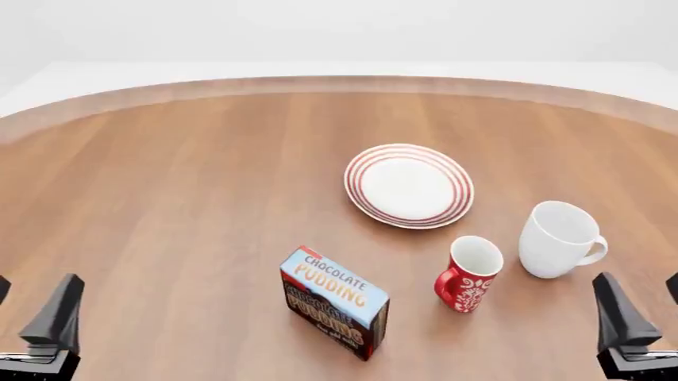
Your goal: Put the chocolate pudding to the right of the plate.
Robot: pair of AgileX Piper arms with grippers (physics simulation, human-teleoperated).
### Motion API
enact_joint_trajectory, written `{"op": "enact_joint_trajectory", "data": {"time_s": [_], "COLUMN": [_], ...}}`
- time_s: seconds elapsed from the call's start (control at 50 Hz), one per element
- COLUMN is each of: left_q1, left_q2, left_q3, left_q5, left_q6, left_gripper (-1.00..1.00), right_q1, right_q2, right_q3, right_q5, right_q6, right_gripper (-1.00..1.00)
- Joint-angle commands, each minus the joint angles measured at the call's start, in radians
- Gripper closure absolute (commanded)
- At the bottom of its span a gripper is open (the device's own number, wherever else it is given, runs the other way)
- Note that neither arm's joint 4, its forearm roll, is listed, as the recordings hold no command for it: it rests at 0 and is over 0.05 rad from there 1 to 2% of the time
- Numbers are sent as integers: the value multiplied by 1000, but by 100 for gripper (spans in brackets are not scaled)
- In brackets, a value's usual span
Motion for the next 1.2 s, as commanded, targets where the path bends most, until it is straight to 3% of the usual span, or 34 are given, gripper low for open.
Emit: {"op": "enact_joint_trajectory", "data": {"time_s": [0.02, 0.16, 0.18, 0.22, 0.28, 0.32, 0.36, 0.46, 0.62, 0.9, 1.2], "left_q1": [0, 0, 0, 0, 0, 0, 0, 0, 0, 0, 0], "left_q2": [0, 0, 0, 0, 0, 0, 0, 0, 0, 0, 0], "left_q3": [0, 0, 0, 0, 0, 0, 0, 0, 0, 0, 0], "left_q5": [0, 0, 0, 0, 0, 0, 0, 0, 0, 0, 0], "left_q6": [0, 0, 0, 0, 0, 0, 0, 0, 0, 0, 0], "left_gripper": [-100, -100, -100, -100, -100, -100, -100, -100, -100, -100, -100], "right_q1": [18, 140, 164, 223, 291, 307, 328, 397, 503, 621, 712], "right_q2": [38, 141, 186, 296, 434, 485, 546, 693, 883, 1152, 1269], "right_q3": [-37, -210, -227, -326, -438, -509, -577, -712, -915, -1114, -1184], "right_q5": [10, 71, 56, 71, 81, 103, 126, 158, 251, 283, 284], "right_q6": [30, 84, 67, 93, 76, 35, 55, 10, 67, 35, 31], "right_gripper": [-100, -100, -100, -100, -100, -100, -100, -100, -100, -100, -100]}}
